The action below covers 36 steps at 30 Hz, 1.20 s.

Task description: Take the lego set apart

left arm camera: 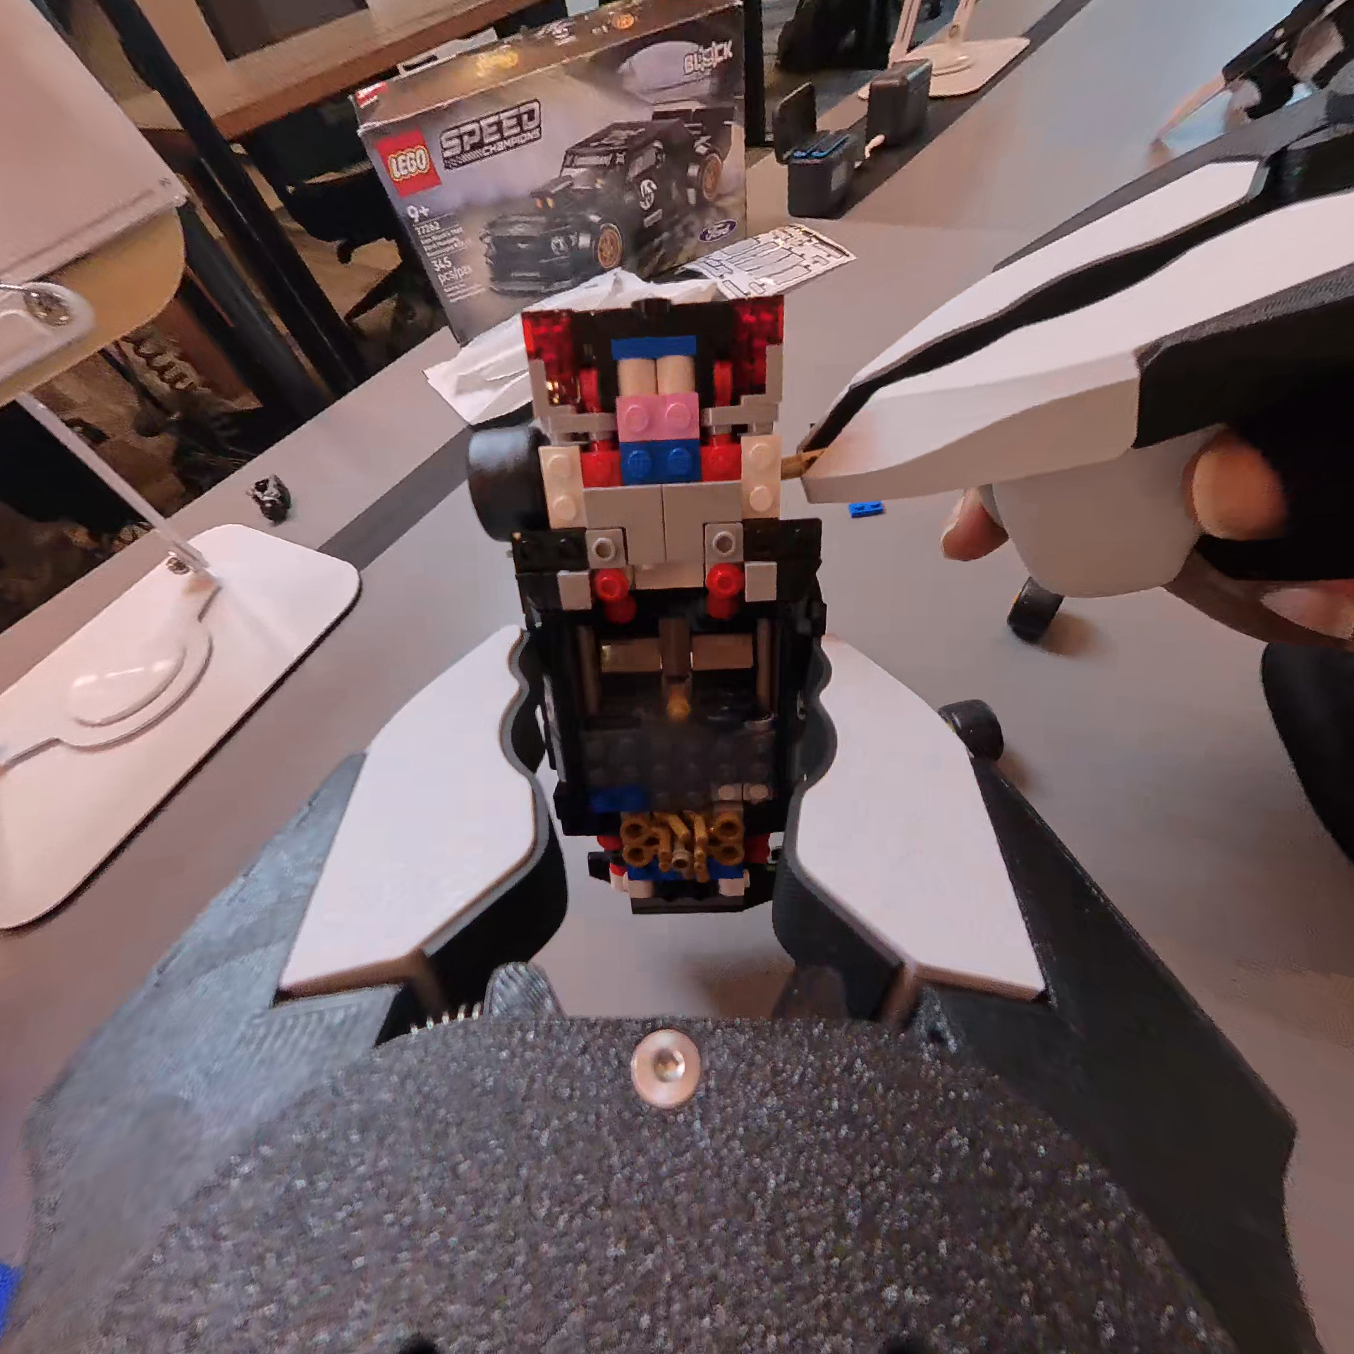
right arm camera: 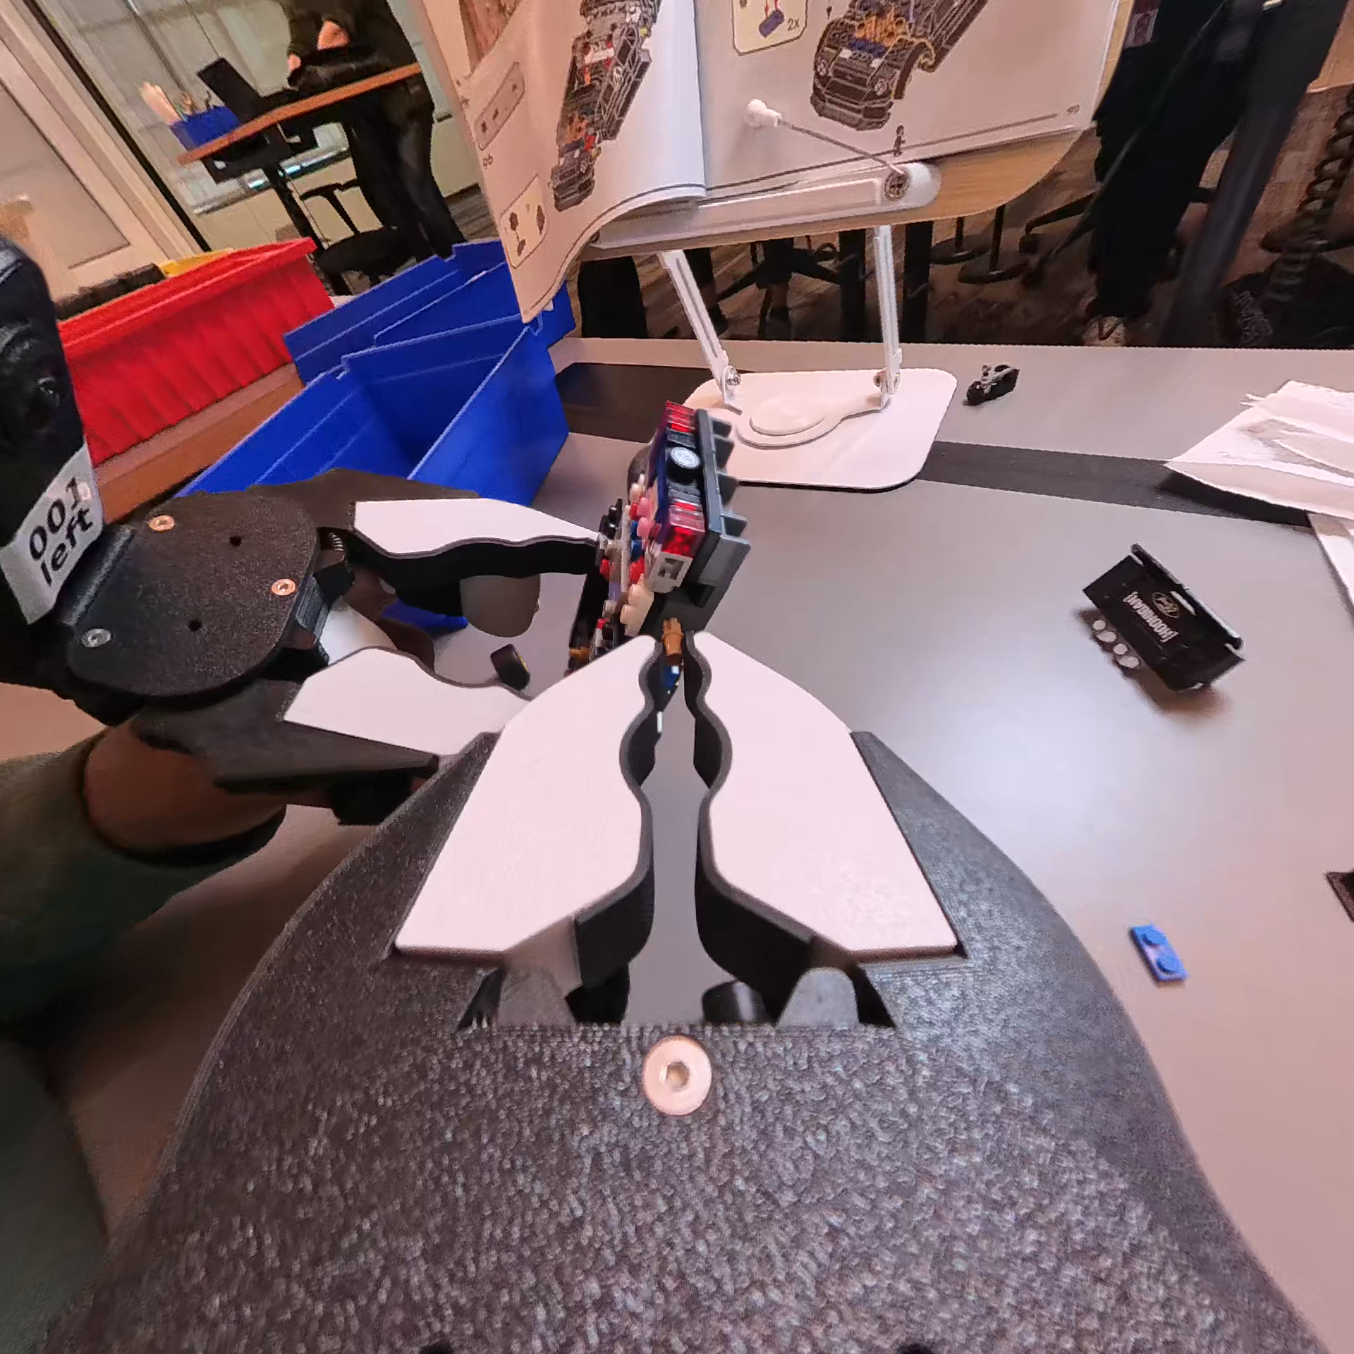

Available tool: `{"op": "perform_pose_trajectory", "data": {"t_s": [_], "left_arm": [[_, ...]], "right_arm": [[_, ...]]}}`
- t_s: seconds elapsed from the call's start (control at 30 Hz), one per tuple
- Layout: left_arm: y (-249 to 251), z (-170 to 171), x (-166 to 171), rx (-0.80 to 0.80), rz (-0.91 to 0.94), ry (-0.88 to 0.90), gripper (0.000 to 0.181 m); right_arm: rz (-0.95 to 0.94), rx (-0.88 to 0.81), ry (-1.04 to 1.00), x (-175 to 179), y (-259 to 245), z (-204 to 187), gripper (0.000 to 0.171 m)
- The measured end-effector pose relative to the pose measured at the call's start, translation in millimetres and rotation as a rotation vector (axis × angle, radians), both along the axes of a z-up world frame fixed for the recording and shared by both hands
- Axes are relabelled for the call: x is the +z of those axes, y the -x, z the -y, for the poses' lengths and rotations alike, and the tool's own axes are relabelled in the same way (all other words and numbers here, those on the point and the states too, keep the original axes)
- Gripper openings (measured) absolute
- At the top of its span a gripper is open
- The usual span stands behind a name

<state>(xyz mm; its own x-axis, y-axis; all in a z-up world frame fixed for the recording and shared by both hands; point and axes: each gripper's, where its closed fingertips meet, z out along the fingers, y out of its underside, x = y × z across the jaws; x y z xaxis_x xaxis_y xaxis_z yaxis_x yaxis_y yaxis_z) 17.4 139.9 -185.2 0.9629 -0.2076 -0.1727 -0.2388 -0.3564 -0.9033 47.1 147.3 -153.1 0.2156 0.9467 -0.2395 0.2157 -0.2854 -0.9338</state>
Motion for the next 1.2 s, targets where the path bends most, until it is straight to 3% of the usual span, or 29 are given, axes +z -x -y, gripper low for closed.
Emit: {"op": "perform_pose_trajectory", "data": {"t_s": [0.37,0.87,1.2], "left_arm": [[-6.0,6.5,2.7,-0.045,0.073,-0.047,0.069],[0.4,23.2,-5.1,-0.086,-0.206,-0.086,0.069],[9.4,20.8,-6.6,-0.041,-0.148,-0.06,0.068]], "right_arm": [[-0.024,-0.01,-0.009,0.7,-1.0,5.2,0.004],[-0.055,0.048,0.103,-20.3,0.9,20.4,0.005],[-0.095,0.104,0.163,-17.7,0.7,23.0,0.009]]}}
